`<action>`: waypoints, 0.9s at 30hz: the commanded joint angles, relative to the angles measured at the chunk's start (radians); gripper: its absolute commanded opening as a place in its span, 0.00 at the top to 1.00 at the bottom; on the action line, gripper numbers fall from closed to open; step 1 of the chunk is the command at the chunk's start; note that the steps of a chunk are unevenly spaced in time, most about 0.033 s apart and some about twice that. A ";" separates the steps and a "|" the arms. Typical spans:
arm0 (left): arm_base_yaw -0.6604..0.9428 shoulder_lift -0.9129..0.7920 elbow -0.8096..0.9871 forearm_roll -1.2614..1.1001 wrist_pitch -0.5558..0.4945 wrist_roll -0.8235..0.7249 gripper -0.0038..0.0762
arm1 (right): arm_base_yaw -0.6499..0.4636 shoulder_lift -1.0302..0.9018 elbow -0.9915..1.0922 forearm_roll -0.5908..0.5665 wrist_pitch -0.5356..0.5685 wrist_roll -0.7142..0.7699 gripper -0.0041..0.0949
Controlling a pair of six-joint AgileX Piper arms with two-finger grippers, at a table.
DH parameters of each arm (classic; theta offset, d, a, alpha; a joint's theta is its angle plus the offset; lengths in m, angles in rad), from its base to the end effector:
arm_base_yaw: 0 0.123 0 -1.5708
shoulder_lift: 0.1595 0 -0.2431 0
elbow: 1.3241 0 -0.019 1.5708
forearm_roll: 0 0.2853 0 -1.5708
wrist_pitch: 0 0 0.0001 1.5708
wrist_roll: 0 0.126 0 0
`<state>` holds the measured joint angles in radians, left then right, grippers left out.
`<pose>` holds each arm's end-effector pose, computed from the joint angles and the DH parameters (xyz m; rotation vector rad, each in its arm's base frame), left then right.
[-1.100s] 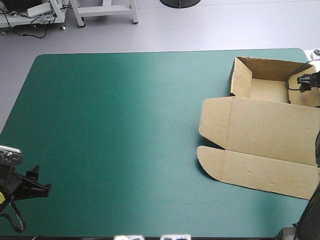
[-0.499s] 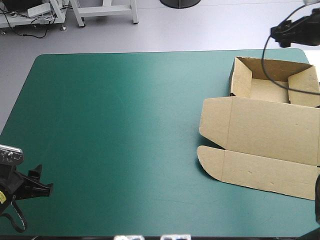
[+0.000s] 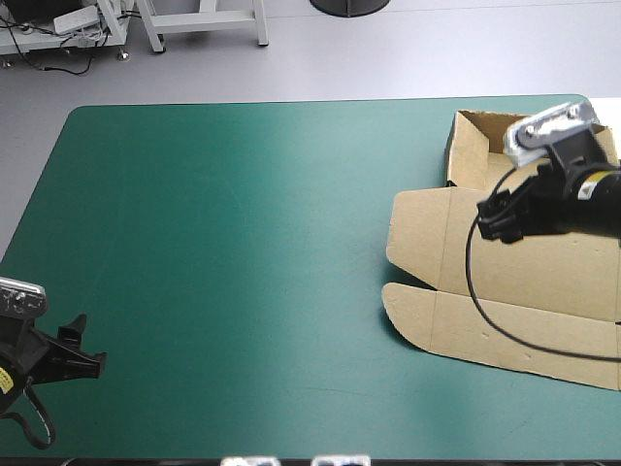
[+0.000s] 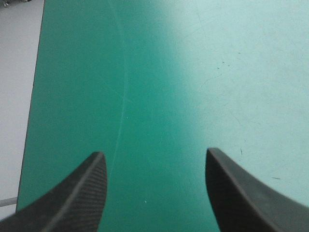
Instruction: Fold the box
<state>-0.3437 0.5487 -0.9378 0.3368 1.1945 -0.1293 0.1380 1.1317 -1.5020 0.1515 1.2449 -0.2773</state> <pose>0.1561 -0.0147 0.3517 0.2183 2.2234 0.1673 0.2637 0.0548 0.4116 -0.4964 2.2948 0.1244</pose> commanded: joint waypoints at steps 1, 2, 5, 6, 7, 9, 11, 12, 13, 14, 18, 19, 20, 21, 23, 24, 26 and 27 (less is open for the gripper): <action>0.001 0.008 -0.025 -0.004 -0.073 -0.005 0.41 | 0.003 -0.089 0.150 -0.020 0.005 0.026 0.28; 0.001 0.008 -0.025 -0.014 -0.076 -0.003 0.41 | 0.003 -0.110 0.180 -0.025 0.003 0.034 0.28; 0.001 0.008 -0.025 -0.032 -0.091 -0.003 0.41 | 0.003 -0.171 0.317 -0.043 -0.038 0.053 0.28; 0.001 0.008 -0.025 -0.033 -0.099 -0.003 0.41 | 0.003 -0.195 0.356 -0.043 -0.063 0.053 0.28; 0.001 0.008 -0.025 -0.035 -0.104 -0.003 0.41 | 0.003 -0.221 0.390 -0.043 -0.099 0.053 0.28; 0.001 0.008 -0.025 -0.037 -0.111 -0.003 0.41 | 0.003 -0.268 0.442 -0.043 -0.129 0.057 0.28; 0.001 0.008 -0.025 -0.042 -0.109 -0.003 0.41 | 0.003 -0.303 0.475 -0.045 -0.131 0.064 0.28; 0.001 0.008 -0.025 -0.047 -0.107 -0.003 0.41 | 0.003 -0.317 0.491 -0.045 -0.131 0.064 0.28; 0.001 0.008 -0.023 -0.056 -0.105 -0.003 0.41 | 0.003 -0.333 0.505 -0.046 -0.131 0.064 0.28; 0.001 0.008 -0.022 -0.069 -0.099 -0.003 0.42 | 0.003 -0.348 0.517 -0.048 -0.131 0.064 0.28; 0.001 0.012 -0.022 -0.129 -0.039 -0.003 0.44 | 0.003 -0.370 0.535 -0.050 -0.069 0.064 0.28; 0.001 0.014 -0.022 -0.132 -0.032 -0.003 0.44 | 0.003 -0.370 0.535 -0.050 -0.062 0.064 0.29; 0.001 0.016 -0.021 -0.136 -0.027 -0.003 0.44 | 0.003 -0.370 0.535 -0.050 -0.060 0.064 0.29; 0.001 0.016 -0.016 -0.139 -0.025 -0.003 0.44 | 0.003 -0.370 0.535 -0.046 -0.060 0.065 0.29; 0.001 0.017 0.000 -0.146 -0.023 -0.003 0.45 | 0.003 -0.370 0.535 -0.046 -0.053 0.072 0.29; 0.001 0.017 0.010 -0.149 -0.021 -0.003 0.45 | 0.003 -0.370 0.535 -0.046 -0.047 0.074 0.29; 0.001 0.017 0.037 -0.161 -0.021 -0.003 0.45 | 0.003 -0.370 0.535 -0.053 -0.035 0.082 0.29; 0.001 0.017 0.053 -0.166 -0.030 -0.003 0.45 | 0.003 -0.370 0.535 -0.062 -0.033 0.093 0.29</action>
<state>-0.3437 0.5505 -0.8949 0.1823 1.2182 -0.1293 0.1380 0.7678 -0.9464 0.1000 1.2358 -0.1981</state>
